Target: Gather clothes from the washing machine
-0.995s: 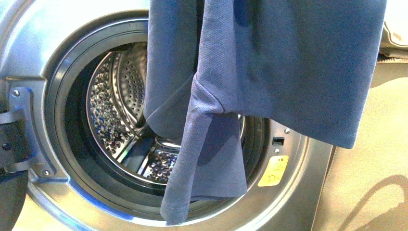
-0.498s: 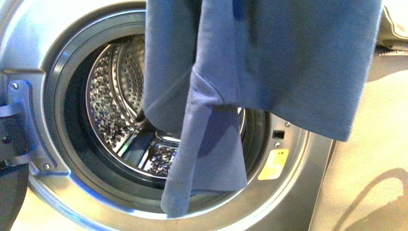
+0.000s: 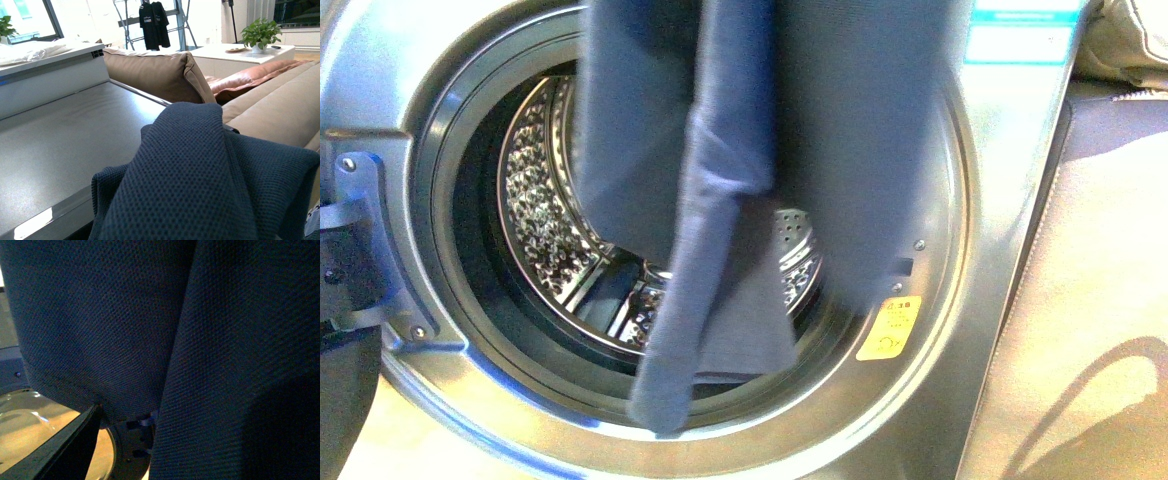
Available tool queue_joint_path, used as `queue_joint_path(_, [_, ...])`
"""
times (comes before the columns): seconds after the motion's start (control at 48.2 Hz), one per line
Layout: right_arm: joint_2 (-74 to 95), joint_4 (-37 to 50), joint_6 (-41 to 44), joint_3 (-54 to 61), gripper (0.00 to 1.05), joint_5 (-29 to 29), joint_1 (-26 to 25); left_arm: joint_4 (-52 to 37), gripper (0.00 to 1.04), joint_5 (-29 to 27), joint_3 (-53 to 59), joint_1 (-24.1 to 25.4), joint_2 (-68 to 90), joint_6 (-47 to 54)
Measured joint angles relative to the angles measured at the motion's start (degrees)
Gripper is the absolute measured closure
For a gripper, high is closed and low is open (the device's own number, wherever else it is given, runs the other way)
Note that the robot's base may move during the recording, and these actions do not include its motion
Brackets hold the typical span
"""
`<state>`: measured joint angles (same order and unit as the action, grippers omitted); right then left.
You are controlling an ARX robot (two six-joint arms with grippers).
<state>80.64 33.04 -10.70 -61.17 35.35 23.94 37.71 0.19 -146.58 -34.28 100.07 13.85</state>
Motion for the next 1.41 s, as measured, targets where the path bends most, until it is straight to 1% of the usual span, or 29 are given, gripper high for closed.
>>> queue_joint_path(0.249, [4.7, -1.9, 2.0, -4.6, 0.08, -6.1, 4.2, 0.0, 0.92, 0.0, 0.0, 0.0, 0.0, 0.1])
queue_joint_path(0.394, [6.8, -1.2, 1.5, -6.9, 0.08, -9.9, 5.0, 0.0, 0.92, 0.0, 0.0, 0.0, 0.0, 0.1])
queue_joint_path(0.498, [8.6, 0.6, -0.3, -8.7, 0.08, -13.9, 5.0, 0.0, 0.92, 0.0, 0.0, 0.0, 0.0, 0.1])
queue_joint_path(0.58, [9.6, 1.2, -1.1, -9.6, 0.08, -15.9, 4.9, 0.0, 0.92, 0.0, 0.0, 0.0, 0.0, 0.1])
queue_joint_path(0.933, [11.0, 2.0, -2.8, -10.6, 0.08, -19.3, 5.5, 0.0, 0.92, 0.0, 0.0, 0.0, 0.0, 0.1])
queue_joint_path(0.974, [11.1, 2.0, -2.8, -10.6, 0.10, -20.1, 5.6, 0.0, 0.92, 0.0, 0.0, 0.0, 0.0, 0.1])
queue_joint_path(1.078, [11.1, 1.8, -3.1, -10.6, 0.26, -22.1, 5.7, 0.0, 0.92, 0.0, 0.0, 0.0, 0.0, 0.1])
queue_joint_path(1.099, [11.1, 1.8, -3.2, -10.6, 0.28, -22.3, 5.7, 0.0, 0.92, 0.0, 0.0, 0.0, 0.0, 0.1])
queue_joint_path(1.161, [11.1, 1.8, -3.6, -10.6, 0.39, -23.2, 5.7, 0.0, 0.92, 0.0, 0.0, 0.0, 0.0, 0.1])
queue_joint_path(1.223, [11.1, 2.0, -3.8, -10.5, 0.46, -23.6, 5.6, 0.0, 0.92, 0.0, 0.0, 0.0, 0.0, 0.1])
queue_joint_path(1.265, [10.9, 2.4, -4.2, -10.2, 0.53, -23.9, 5.4, 0.0, 0.92, 0.0, 0.0, 0.0, 0.0, 0.1])
queue_joint_path(1.327, [10.5, 2.9, -4.6, -9.6, 0.60, -24.0, 5.2, 0.0, 0.92, 0.0, 0.0, 0.0, 0.0, 0.1])
queue_joint_path(1.41, [9.2, 3.8, -5.4, -8.3, 0.72, -24.5, 4.8, 0.0, 0.92, 0.0, 0.0, 0.0, 0.0, 0.1])
